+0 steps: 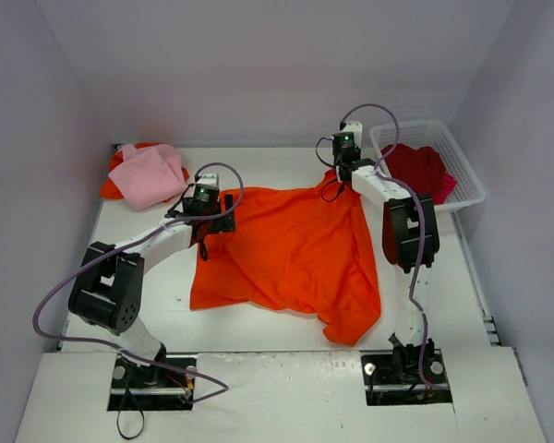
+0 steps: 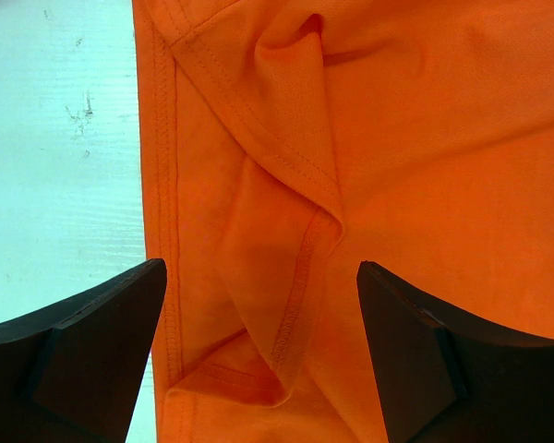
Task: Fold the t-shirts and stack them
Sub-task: Flatten out the tshirt
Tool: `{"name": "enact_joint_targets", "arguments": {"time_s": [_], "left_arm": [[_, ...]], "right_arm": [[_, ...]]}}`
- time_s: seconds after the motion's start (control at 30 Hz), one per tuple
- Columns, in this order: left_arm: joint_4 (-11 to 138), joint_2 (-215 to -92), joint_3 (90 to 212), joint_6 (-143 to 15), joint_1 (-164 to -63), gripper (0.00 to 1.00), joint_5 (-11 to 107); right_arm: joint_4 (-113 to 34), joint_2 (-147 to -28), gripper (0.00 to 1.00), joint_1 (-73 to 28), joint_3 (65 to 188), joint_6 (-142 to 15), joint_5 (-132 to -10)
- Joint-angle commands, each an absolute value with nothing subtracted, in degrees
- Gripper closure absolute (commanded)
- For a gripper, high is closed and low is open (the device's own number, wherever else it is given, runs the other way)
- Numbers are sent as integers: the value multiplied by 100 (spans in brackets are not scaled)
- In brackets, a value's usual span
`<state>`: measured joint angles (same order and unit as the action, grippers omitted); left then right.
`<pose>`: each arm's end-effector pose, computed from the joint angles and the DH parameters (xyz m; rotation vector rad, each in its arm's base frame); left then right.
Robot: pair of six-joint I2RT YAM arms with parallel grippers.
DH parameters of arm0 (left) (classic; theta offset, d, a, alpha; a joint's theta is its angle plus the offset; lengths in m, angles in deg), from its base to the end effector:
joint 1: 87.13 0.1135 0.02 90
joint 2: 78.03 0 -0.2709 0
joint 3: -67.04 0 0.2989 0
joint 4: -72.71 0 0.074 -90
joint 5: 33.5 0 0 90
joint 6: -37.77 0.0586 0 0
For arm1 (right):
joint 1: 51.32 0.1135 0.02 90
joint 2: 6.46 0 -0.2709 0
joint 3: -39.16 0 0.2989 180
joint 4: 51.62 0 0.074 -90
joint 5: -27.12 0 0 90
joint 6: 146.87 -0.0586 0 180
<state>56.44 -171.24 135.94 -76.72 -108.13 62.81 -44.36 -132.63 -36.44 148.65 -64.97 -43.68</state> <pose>0.3832 -0.1402 0.1749 -0.1278 2.2873 -0.2910 0.5698 0.1315 0.1939 0.0989 1.9622 -0.0708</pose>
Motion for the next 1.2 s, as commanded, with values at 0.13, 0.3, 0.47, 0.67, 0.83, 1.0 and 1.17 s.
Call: {"name": "enact_joint_targets", "arguments": {"time_s": [0.13,0.3,0.47,0.67,0.83,1.0,1.17], "left_arm": [[5840,-16908,13742,-7587,-10787,21,6389],[5866,-16838,13724,-7657,-10787,21,6397],[5866,-16803,13759,-7701,-10787,21,6467],[5822,-17048,13961,-7736,-10779,21,6564],[5875,-17373,14278,-7745,-10761,21,6617],[5980,-17769,14568,-7745,-10735,21,6608],[5954,-18375,15024,-7745,-10665,21,6635]], "right_arm": [[-4839,-13276,10,-3734,15270,-6382,-3793],[-4839,-12452,5,-3664,14604,-6522,-3994],[-4812,-11607,5,-3261,13663,-6968,-4345],[-4813,-10991,9,-2575,12555,-7602,-4635],[-4926,-10920,13,-1881,11870,-8016,-4584],[-5102,-11017,16,-1722,11464,-8271,-4732],[-5155,-10921,16,-1581,11183,-8376,-4689]]}}
